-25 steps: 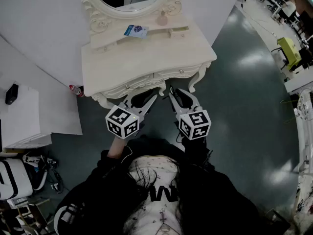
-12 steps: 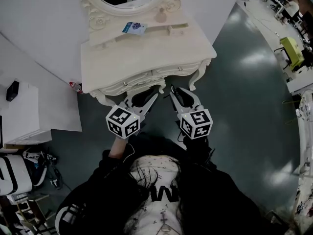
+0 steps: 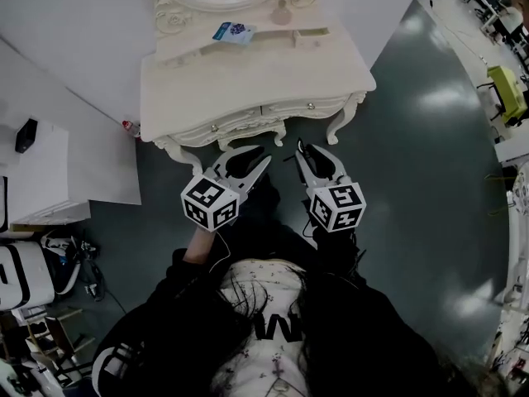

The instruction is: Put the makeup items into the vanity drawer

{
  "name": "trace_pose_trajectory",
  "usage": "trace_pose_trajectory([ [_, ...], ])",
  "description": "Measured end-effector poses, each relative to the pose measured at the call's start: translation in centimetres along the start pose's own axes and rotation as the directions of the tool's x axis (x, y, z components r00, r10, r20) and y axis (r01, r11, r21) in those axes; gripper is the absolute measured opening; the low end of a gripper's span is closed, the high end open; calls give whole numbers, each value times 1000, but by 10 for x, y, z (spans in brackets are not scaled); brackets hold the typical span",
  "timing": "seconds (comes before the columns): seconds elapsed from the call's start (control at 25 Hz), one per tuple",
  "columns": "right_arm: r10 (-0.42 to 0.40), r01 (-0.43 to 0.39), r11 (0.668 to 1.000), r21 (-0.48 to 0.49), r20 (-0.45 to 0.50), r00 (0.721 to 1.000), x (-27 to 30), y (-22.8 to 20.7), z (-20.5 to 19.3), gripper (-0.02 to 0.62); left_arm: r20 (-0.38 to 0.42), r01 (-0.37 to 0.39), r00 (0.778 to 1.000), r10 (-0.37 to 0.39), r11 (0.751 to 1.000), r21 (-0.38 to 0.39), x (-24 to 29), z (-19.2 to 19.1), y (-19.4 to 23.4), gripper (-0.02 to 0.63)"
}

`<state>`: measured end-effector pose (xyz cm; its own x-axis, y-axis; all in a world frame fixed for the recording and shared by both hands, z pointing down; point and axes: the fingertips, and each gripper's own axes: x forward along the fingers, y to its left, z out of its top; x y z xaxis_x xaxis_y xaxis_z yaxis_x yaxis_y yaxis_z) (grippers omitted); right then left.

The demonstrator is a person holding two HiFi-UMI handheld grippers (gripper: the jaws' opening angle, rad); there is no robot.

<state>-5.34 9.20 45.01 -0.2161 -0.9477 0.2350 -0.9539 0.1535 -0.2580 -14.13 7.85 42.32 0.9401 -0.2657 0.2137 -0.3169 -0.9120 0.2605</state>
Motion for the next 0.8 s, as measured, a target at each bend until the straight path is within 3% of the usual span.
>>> trace_pose_trajectory([
  [0.2, 3, -3, 1000, 17, -4, 1000, 16, -10, 0, 116, -19, -5, 1000, 5, 1000, -6, 16, 1, 19, 87],
  [0.48, -62, 63, 997, 34, -12, 998, 50, -70, 13, 117, -35, 83, 996, -83, 997, -1, 87, 16, 48, 87],
  [0.8, -112, 113, 992, 61, -26, 993, 116, -130, 45, 117, -60, 149, 987, -148, 989, 5, 164, 55, 109, 87],
])
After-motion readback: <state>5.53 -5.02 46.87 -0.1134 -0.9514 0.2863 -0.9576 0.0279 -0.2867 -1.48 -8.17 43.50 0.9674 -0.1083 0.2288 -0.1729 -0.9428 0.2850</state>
